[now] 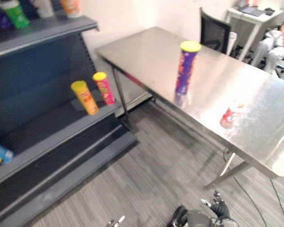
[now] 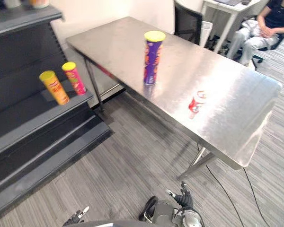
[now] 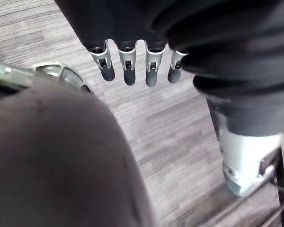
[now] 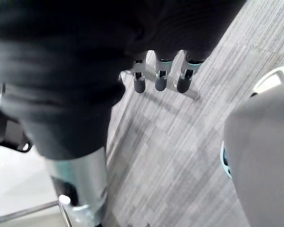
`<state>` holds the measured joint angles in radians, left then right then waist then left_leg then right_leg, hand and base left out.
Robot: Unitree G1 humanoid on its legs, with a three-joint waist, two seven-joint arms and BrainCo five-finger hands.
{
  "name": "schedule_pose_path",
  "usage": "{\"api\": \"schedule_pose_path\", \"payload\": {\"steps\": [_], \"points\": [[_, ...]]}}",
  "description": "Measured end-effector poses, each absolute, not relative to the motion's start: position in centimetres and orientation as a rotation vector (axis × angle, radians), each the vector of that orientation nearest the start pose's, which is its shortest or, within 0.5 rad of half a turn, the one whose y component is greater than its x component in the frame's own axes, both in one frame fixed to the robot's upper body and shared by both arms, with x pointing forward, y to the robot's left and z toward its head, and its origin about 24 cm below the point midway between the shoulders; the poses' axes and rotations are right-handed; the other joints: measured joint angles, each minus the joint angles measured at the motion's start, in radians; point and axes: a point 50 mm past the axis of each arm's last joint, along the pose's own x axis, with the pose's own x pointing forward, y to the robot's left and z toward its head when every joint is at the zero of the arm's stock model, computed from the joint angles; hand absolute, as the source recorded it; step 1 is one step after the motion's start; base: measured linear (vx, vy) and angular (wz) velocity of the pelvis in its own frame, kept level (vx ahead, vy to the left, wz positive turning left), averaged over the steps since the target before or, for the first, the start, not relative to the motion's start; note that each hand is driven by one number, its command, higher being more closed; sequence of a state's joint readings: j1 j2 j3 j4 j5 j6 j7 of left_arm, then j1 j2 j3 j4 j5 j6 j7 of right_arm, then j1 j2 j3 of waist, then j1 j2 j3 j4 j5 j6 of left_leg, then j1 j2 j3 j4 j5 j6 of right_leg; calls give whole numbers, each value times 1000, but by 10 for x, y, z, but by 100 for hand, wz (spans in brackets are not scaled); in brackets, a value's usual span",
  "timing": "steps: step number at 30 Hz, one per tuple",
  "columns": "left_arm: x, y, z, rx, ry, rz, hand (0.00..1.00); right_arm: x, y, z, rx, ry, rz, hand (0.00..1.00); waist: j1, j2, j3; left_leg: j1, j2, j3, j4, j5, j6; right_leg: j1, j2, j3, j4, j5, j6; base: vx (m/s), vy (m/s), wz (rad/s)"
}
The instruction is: Put the gum and the chips on the shelf.
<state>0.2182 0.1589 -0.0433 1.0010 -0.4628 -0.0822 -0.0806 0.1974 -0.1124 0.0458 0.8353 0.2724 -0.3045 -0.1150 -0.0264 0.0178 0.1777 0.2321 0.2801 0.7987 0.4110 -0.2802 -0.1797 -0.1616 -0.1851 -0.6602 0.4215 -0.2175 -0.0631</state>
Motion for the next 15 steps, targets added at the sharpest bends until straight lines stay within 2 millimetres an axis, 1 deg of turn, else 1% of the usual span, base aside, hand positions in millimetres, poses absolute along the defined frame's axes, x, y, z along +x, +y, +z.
{"api": "schedule_pose_path", "payload": {"steps": [1,2,3,4,5,6,7,8,9,10,11,13,14,15], "points": [[61,208,-160,-293,1054,295,0,112,-204,-133,59,726,-321,0,-2,-2,-16,-77,68,-70,198,66,40,17,35,40,-47,6,-6,251,-256,-102],[69,208,-158,-305,1018,305,0,110,-210,-132,33,729,-330,0,4,2,-13,-151,105,-146,339,86,41,35,64,88,-98,20,-15,193,-182,-107],[73,208,-158,-317,1004,312,0,110,-215,-133,14,738,-333,0,4,3,-8,-174,105,-173,369,71,41,47,74,113,-117,24,-16,240,-159,-115],[78,203,-157,-338,986,312,0,104,-220,-137,0,770,-348,0,3,13,-7,-202,97,-209,388,46,49,80,93,158,-153,30,-20,229,-71,-122],[82,198,-156,-351,968,306,0,94,-228,-141,-9,812,-380,0,3,15,-8,-217,82,-234,377,41,59,118,103,209,-178,31,-22,249,-52,-124],[84,196,-156,-356,960,303,0,90,-231,-142,-9,829,-396,0,4,15,-8,-227,75,-242,366,41,59,134,108,235,-191,28,-16,252,-36,-132],[87,192,-155,-365,946,298,0,85,-237,-144,-20,857,-415,0,3,14,-8,-257,59,-266,331,41,59,158,121,286,-216,30,-13,248,-7,-138],[90,191,-154,-366,934,296,0,81,-241,-144,-31,876,-429,0,3,14,-8,-294,40,-308,262,42,57,169,129,334,-233,35,-3,242,7,-139],[93,191,-153,-365,927,296,0,80,-242,-145,-38,884,-436,0,3,14,-8,-309,25,-338,214,45,54,172,132,356,-239,42,11,260,55,-133],[96,189,-153,-364,918,295,0,75,-244,-147,-48,913,-453,0,3,12,-8,-333,-6,-402,109,52,44,176,134,402,-246,48,16,216,71,-102],[96,190,-153,-362,918,297,0,74,-246,-147,-53,920,-459,0,3,10,-7,-337,-21,-437,59,53,44,180,135,428,-246,50,21,316,125,-123],[94,190,-154,-364,919,325,0,70,-249,-148,-59,942,-480,0,3,8,-8,-333,-67,-577,-101,78,29,204,134,521,-245,46,53,368,174,-115],[94,191,-153,-364,917,329,0,68,-249,-148,-58,948,-484,0,3,7,-8,-332,-71,-595,-119,87,29,206,133,534,-244,45,57,420,274,-108],[94,192,-154,-359,917,340,0,67,-249,-149,-56,958,-492,0,2,5,-7,-323,-91,-651,-186,141,25,219,126,572,-242,34,82,325,259,-82]]}}
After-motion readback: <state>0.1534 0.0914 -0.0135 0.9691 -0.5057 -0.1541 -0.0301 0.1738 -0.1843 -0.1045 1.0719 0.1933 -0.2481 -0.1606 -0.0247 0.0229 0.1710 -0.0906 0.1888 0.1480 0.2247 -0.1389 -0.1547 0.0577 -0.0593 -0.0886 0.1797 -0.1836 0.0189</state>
